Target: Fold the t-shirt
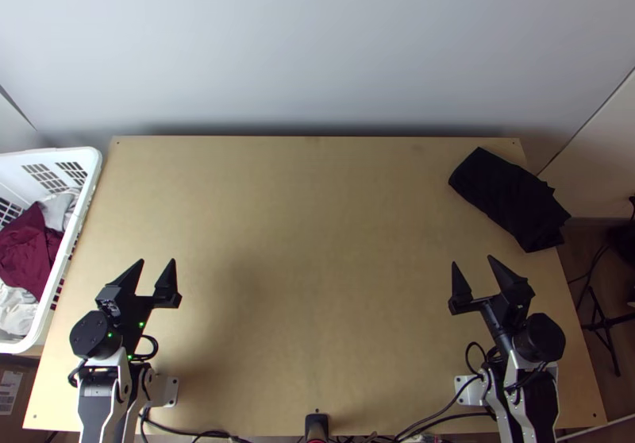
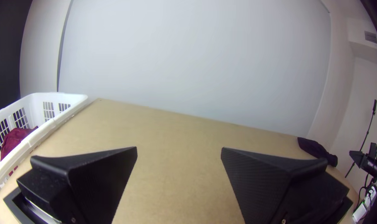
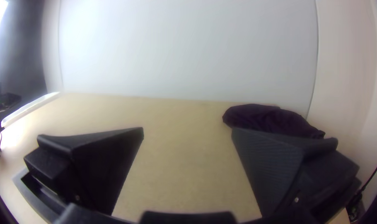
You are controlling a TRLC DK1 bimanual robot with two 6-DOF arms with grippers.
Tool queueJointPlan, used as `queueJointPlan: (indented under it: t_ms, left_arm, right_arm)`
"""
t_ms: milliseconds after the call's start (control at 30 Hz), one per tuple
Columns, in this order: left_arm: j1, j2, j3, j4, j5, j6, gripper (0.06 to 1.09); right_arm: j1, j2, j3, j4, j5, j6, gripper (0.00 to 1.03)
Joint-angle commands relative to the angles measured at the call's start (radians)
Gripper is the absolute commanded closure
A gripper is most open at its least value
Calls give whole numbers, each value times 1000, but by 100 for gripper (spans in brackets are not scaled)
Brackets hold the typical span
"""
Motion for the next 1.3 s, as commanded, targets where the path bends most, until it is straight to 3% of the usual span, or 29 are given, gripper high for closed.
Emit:
queueJointPlan:
  t_ms: [0, 1067, 1267]
  left_arm:
    - [0, 1, 0, 1, 0, -1, 10]
    - [0, -1, 0, 0, 0, -1, 10]
    - [0, -1, 0, 1, 0, -1, 10]
  right_arm:
    - [0, 0, 0, 0, 0, 0, 4]
    - [0, 0, -1, 0, 0, 13, 4]
    - [86, 0, -1, 0, 0, 20, 4]
